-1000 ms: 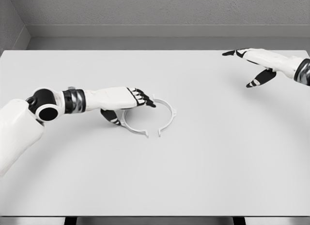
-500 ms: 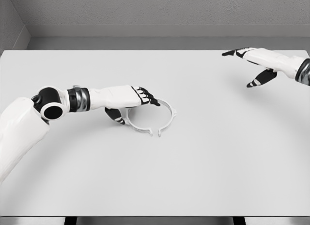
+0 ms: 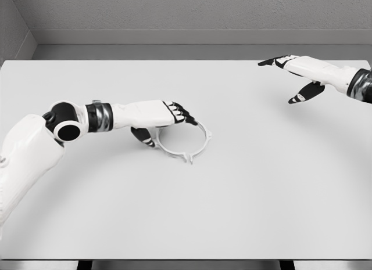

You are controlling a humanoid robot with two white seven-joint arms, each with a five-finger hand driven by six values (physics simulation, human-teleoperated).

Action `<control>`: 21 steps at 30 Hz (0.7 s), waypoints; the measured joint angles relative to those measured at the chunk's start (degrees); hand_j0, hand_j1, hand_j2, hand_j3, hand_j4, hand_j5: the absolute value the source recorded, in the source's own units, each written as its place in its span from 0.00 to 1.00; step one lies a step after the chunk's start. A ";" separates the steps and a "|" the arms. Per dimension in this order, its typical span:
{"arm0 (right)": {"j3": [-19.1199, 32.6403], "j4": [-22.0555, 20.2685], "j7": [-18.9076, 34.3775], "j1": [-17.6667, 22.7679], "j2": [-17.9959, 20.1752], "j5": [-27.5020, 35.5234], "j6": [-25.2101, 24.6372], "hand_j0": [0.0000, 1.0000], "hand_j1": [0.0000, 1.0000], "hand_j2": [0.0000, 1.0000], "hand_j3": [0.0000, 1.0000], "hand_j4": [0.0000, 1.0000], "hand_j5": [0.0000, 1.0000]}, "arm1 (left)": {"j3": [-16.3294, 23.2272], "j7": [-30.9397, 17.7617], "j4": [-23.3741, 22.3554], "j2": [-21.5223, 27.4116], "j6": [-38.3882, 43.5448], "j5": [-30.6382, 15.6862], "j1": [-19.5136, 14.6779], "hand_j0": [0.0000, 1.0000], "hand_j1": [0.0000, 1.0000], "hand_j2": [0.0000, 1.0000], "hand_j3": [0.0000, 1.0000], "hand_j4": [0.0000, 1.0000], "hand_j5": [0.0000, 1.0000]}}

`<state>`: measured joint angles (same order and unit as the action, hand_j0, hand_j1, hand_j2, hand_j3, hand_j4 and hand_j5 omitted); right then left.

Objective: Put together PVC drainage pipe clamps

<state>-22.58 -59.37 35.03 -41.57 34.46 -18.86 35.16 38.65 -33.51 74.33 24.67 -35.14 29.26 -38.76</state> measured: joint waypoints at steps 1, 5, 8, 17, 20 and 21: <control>-0.02 -0.05 0.00 0.00 -0.01 0.00 0.00 1.00 1.00 1.00 1.00 1.00 1.00 | -0.04 0.00 0.09 0.15 0.00 -0.05 -0.09 1.00 1.00 1.00 1.00 1.00 1.00; -0.11 -0.16 0.00 0.00 -0.01 0.00 0.00 1.00 1.00 1.00 1.00 1.00 1.00 | -0.38 0.19 0.52 1.27 0.00 -0.55 -0.97 1.00 1.00 1.00 1.00 1.00 1.00; -0.13 -0.46 0.00 0.00 0.05 0.00 0.00 1.00 1.00 1.00 1.00 1.00 1.00 | -1.56 0.31 0.15 3.26 0.01 -2.20 -1.93 1.00 1.00 1.00 1.00 1.00 1.00; -0.14 -0.98 0.00 0.00 0.19 0.00 0.00 1.00 1.00 1.00 1.00 1.00 1.00 | -8.74 -1.36 -19.33 -8.84 0.02 2.14 -11.07 1.00 1.00 1.00 1.00 1.00 1.00; -0.14 -1.41 0.00 0.00 0.25 0.00 0.00 1.00 1.00 1.00 1.00 1.00 1.00 | -9.09 -1.46 -21.50 -9.95 -0.01 4.61 -11.25 1.00 1.00 1.00 1.00 1.00 1.00; -0.14 -1.52 0.00 0.00 0.29 0.00 0.00 1.00 1.00 1.00 1.00 1.00 1.00 | -9.15 -1.48 -21.87 -10.47 -0.01 5.85 -11.43 1.00 1.00 1.00 1.00 1.00 1.00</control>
<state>-22.72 -60.89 35.03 -41.57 34.75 -18.86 35.16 29.50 -34.99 52.46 14.20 -35.15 35.11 -50.19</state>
